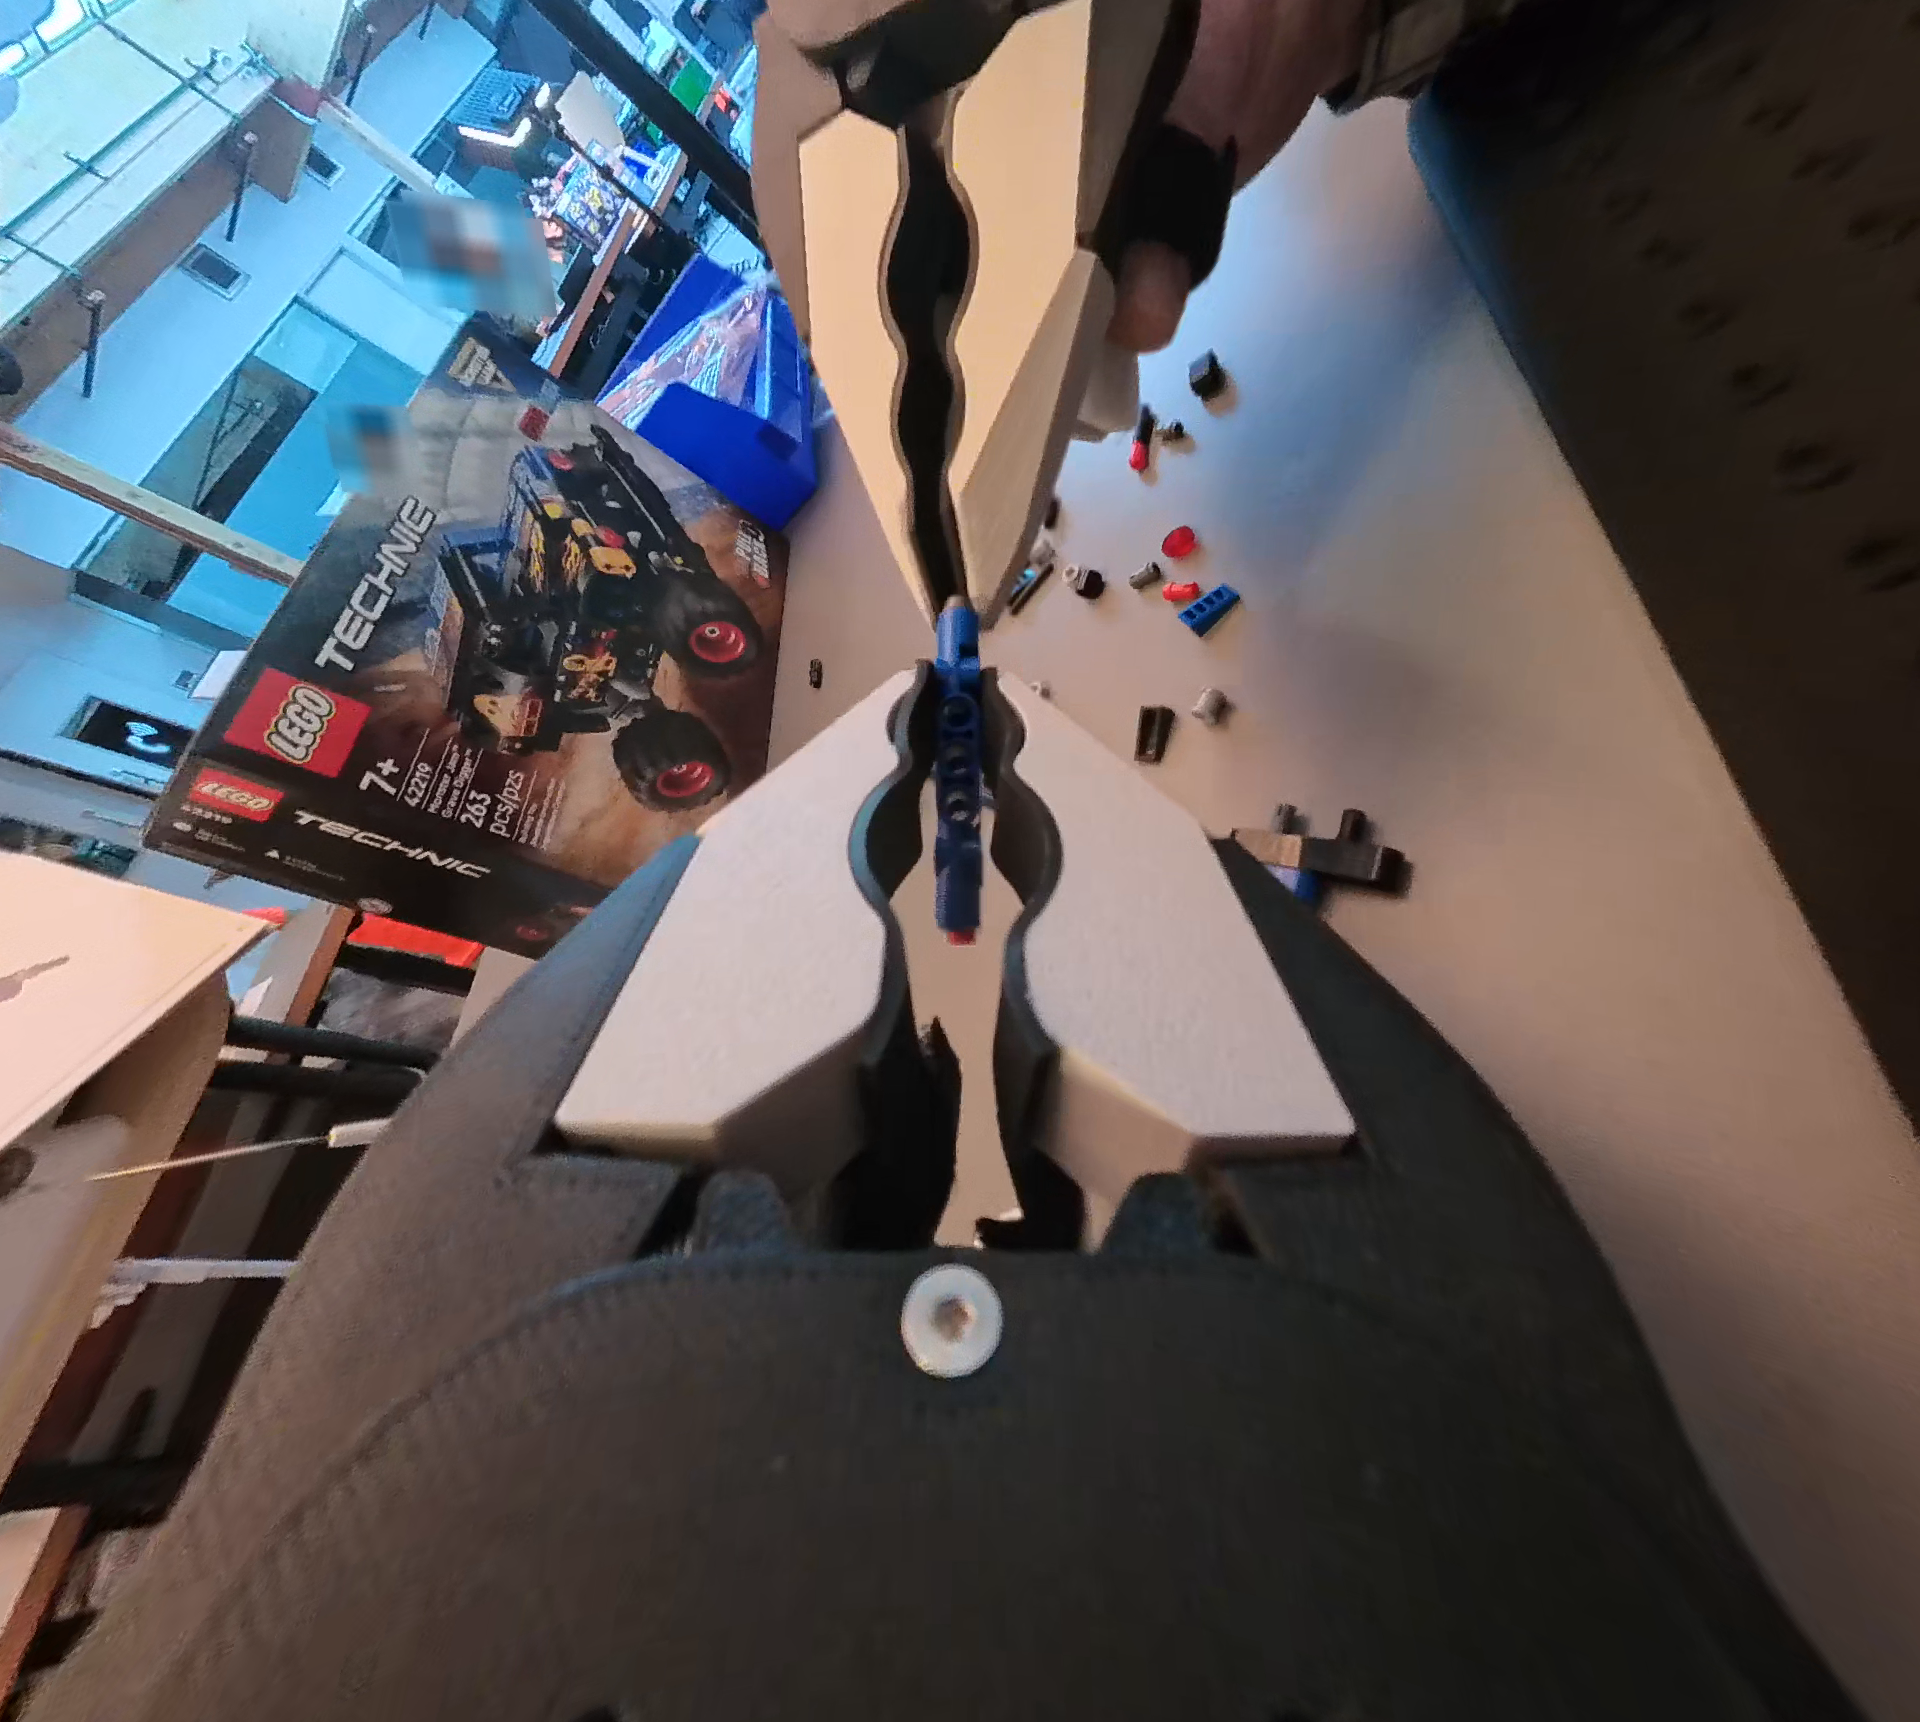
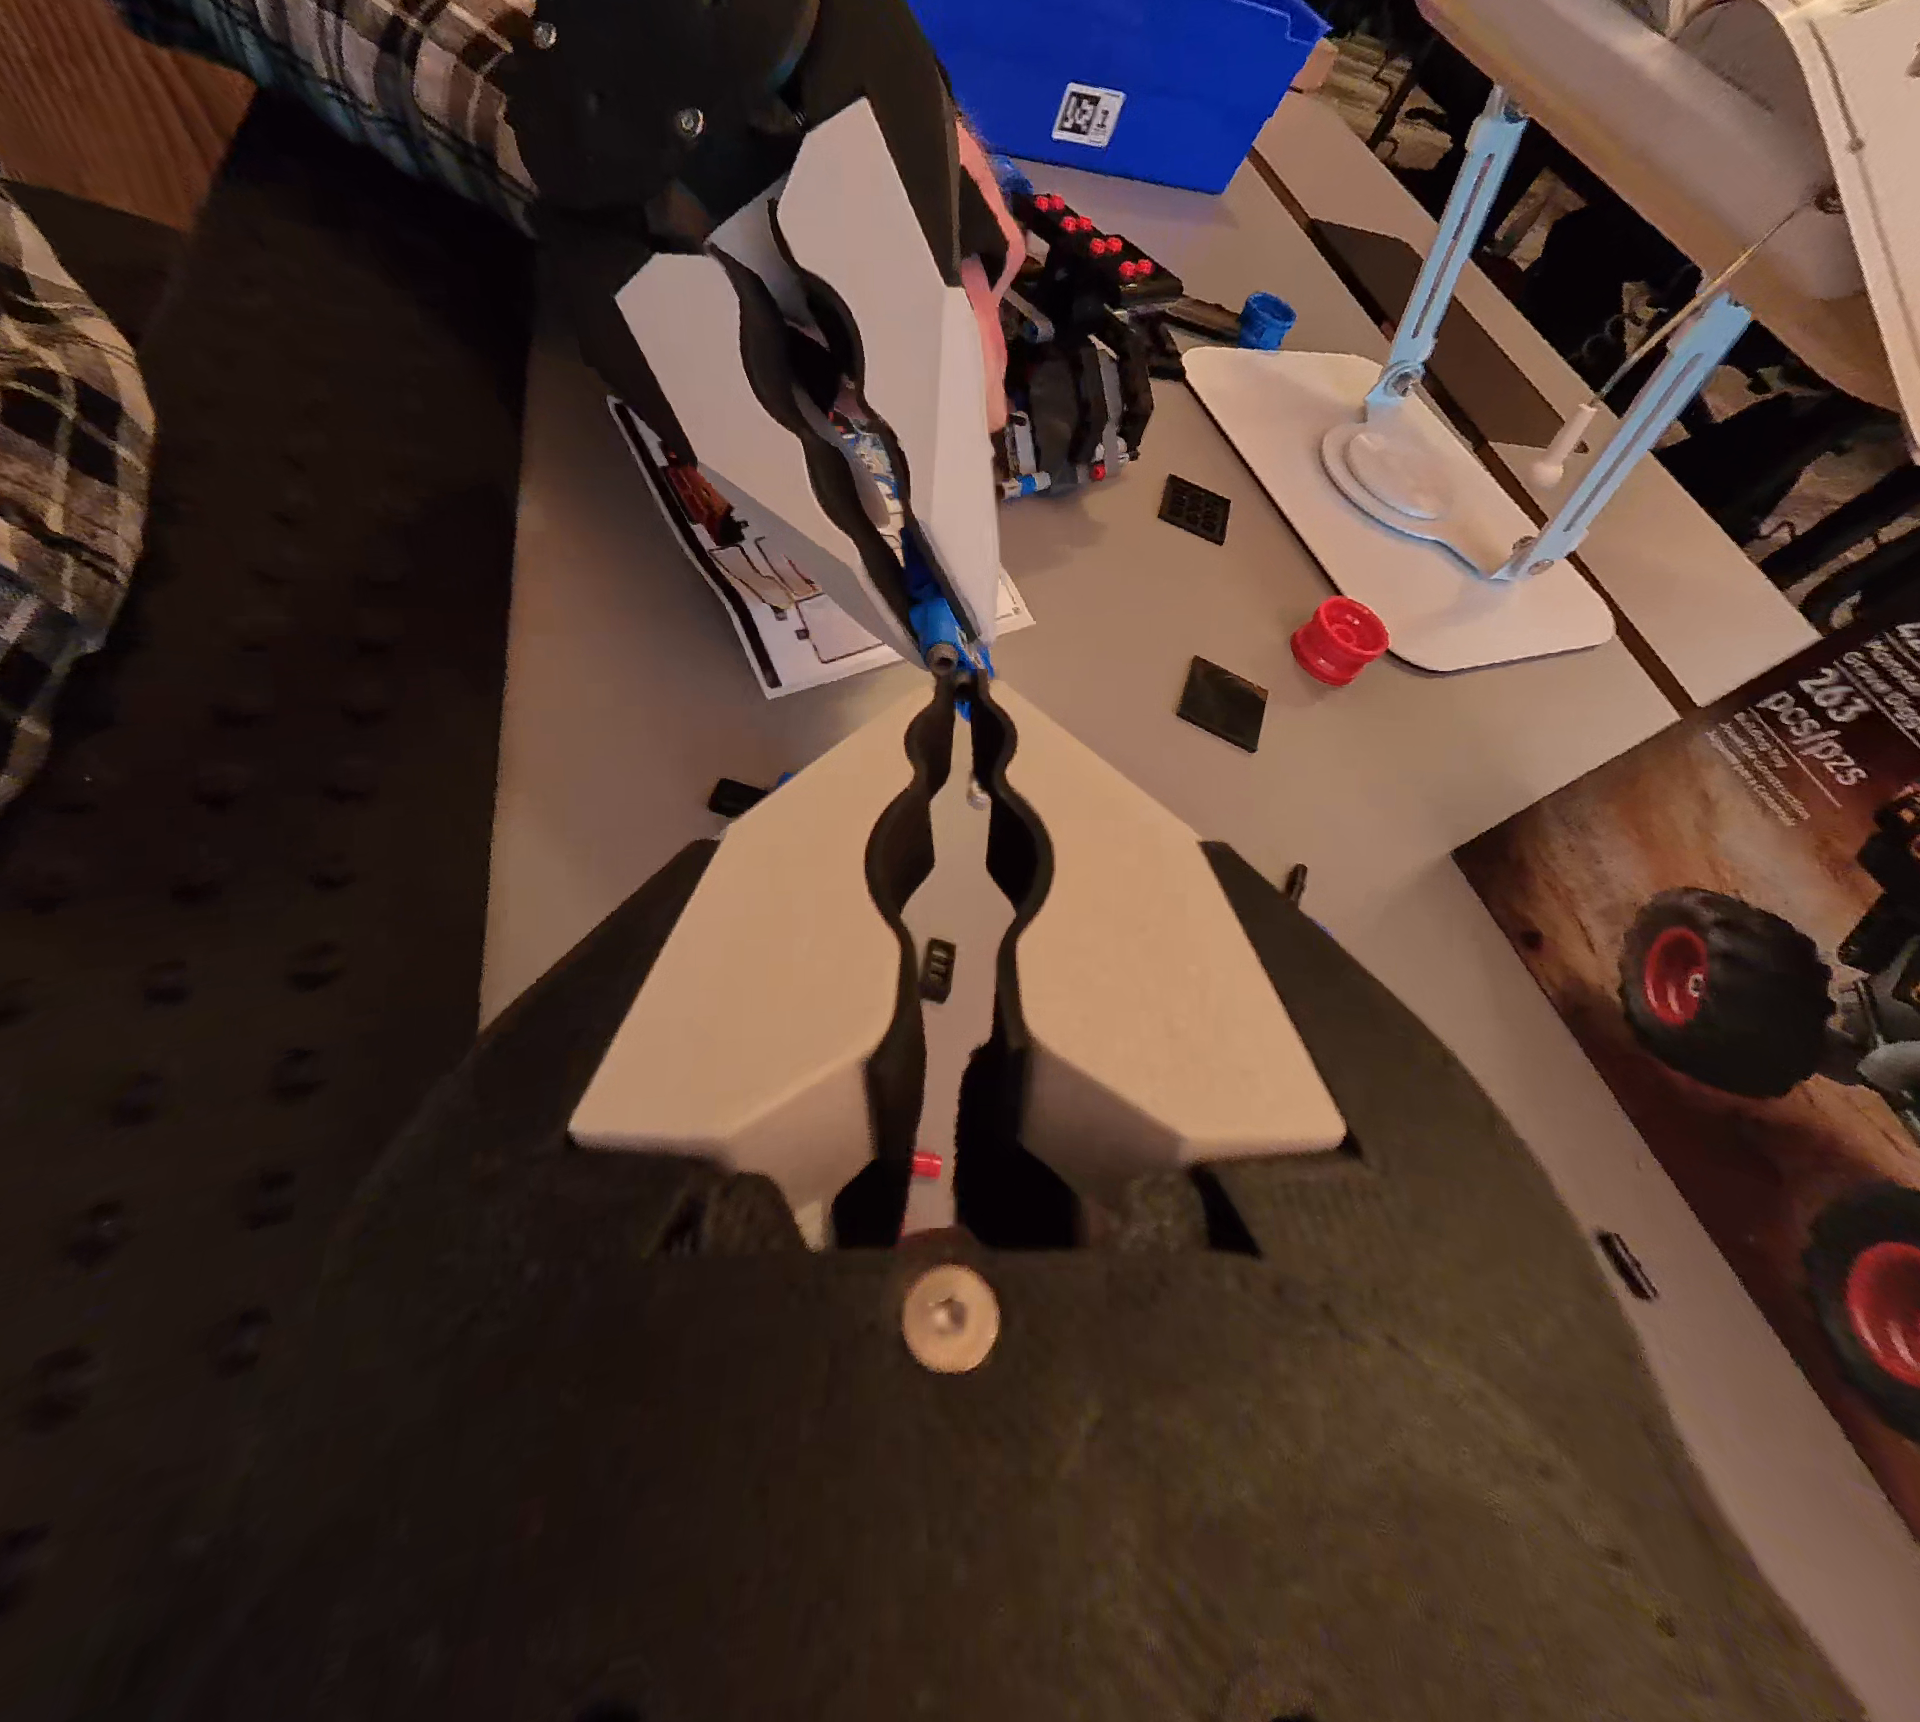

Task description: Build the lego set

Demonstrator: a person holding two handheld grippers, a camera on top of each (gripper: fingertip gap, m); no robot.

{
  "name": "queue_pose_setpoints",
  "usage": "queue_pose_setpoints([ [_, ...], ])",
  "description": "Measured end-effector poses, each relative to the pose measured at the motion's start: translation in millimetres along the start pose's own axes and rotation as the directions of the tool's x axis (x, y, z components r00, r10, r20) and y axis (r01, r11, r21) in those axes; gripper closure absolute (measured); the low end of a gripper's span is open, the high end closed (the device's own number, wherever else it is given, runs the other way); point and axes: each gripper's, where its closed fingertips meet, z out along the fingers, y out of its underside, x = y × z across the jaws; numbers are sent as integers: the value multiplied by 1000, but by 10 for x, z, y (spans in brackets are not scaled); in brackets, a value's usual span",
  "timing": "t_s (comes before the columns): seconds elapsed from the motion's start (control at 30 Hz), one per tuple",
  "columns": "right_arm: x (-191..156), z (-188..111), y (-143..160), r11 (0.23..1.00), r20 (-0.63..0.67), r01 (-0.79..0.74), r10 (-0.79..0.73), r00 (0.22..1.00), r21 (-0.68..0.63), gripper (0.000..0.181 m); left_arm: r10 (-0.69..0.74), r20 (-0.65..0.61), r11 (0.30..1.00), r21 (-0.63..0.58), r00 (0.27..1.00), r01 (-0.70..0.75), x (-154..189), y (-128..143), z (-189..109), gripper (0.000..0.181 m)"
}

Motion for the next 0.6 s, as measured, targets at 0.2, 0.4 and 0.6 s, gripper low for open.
queue_pose_setpoints([
  [0.2, 31, 34, -1, 1000, -24, 4, -4, 1000, -17, 181, 16, 8, 1000, -17, 1000, -16, -39, 30, 12, 176],
  [0.4, 117, 3, -138, 999, -61, -34, 35, 998, 20, 175, 34, 65, 999, -19, 997, -33, -158, 7, -3, 175],
  [0.6, 179, -10, -187, 999, -92, -46, 48, 995, 20, 173, -7, 86, 1000, 28, 996, 4, -236, -58, -42, 176],
])
